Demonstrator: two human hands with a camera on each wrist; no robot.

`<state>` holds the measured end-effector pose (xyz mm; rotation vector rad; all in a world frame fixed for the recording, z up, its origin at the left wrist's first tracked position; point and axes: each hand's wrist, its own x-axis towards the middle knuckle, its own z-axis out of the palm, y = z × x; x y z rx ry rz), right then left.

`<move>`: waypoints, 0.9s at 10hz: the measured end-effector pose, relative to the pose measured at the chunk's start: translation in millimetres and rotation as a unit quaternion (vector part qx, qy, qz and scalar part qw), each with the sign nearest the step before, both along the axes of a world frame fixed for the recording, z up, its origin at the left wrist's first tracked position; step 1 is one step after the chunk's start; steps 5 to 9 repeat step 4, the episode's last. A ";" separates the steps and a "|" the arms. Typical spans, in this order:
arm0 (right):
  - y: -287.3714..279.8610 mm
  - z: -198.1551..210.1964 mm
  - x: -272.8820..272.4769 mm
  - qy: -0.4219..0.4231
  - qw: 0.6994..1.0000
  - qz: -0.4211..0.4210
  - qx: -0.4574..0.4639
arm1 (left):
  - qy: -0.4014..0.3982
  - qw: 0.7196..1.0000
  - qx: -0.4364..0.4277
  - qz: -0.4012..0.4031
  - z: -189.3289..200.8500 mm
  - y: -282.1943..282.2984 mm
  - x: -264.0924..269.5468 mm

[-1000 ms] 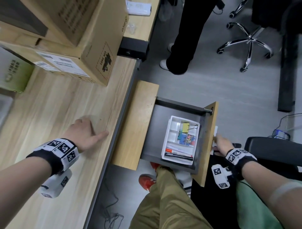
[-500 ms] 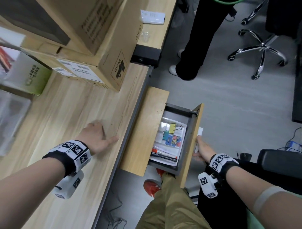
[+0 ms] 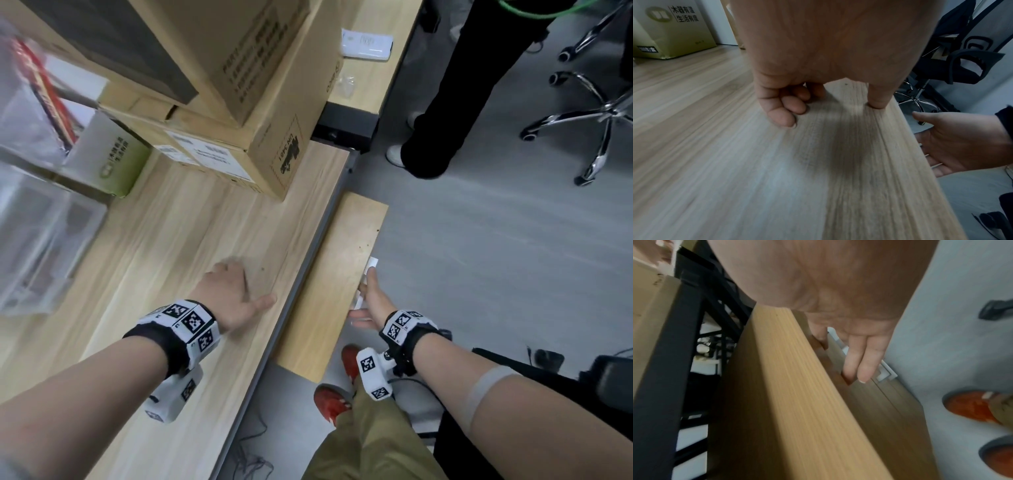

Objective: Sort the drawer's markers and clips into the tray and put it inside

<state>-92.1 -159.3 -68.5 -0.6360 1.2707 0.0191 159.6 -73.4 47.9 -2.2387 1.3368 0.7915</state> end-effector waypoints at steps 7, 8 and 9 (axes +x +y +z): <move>-0.1 2.5 4.4 0.107 0.990 0.088 -0.017 | 0.040 0.996 0.072 0.024 20.8 3.2 -6.1; -0.1 2.5 4.4 0.107 0.990 0.088 -0.017 | 0.040 0.996 0.072 0.024 20.8 3.2 -6.1; -0.1 2.5 4.4 0.107 0.990 0.088 -0.017 | 0.040 0.996 0.072 0.024 20.8 3.2 -6.1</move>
